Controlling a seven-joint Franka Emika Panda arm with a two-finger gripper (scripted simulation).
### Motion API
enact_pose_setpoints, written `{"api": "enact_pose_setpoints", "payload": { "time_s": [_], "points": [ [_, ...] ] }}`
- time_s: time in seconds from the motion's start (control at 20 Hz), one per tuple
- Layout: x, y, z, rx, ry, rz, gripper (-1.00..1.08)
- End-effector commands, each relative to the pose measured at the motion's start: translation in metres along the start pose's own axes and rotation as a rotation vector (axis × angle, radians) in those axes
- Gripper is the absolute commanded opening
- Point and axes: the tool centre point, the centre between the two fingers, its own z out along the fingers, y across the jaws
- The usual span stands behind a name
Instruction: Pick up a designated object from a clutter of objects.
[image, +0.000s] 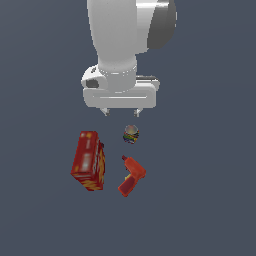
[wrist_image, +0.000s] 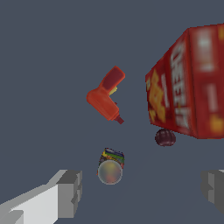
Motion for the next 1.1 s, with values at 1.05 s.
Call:
{"api": "enact_pose_setpoints", "payload": {
  "time_s": [1.05],
  "points": [
    [-0.0025, -0.0033, 0.0046, 0.011, 0.002, -0.01, 1.0]
  ]
}}
